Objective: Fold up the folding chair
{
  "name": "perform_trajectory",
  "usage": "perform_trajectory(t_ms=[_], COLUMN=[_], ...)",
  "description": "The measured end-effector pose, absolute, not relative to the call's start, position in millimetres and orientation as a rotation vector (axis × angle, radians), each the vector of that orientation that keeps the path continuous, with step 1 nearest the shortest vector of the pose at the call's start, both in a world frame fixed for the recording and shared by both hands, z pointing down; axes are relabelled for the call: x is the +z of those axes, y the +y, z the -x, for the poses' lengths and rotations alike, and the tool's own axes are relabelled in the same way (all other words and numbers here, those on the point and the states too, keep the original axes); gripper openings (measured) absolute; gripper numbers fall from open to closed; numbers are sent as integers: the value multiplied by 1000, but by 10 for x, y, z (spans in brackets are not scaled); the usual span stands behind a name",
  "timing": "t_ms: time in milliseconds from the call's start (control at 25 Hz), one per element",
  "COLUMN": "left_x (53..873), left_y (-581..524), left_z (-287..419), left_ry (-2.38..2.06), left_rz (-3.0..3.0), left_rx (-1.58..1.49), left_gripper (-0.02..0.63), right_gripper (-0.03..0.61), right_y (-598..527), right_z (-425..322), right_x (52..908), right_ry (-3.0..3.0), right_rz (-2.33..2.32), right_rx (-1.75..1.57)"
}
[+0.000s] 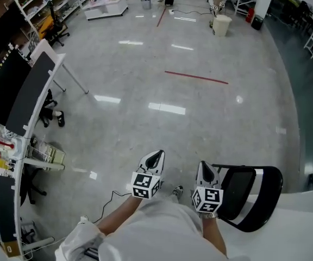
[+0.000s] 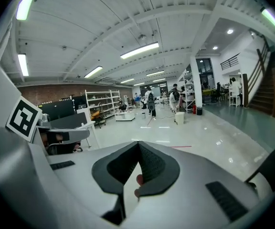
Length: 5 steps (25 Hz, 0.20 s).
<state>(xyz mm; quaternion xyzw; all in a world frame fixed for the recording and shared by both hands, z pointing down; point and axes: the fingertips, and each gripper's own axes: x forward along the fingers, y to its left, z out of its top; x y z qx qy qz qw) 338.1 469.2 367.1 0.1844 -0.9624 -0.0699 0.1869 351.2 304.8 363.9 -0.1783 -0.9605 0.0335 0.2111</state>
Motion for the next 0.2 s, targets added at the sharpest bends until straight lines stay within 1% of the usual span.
perform_trajectory(t_ms=[200], left_x=[3746], left_y=[5224], left_z=[-3296], left_ry=[-2695], left_rz=[-563], left_rx=[-167], left_gripper=[11], right_gripper=[3], right_y=[3493], right_z=[-3334], right_x=[3700], right_ry=[-2679], right_rz=[397], right_rx=[102])
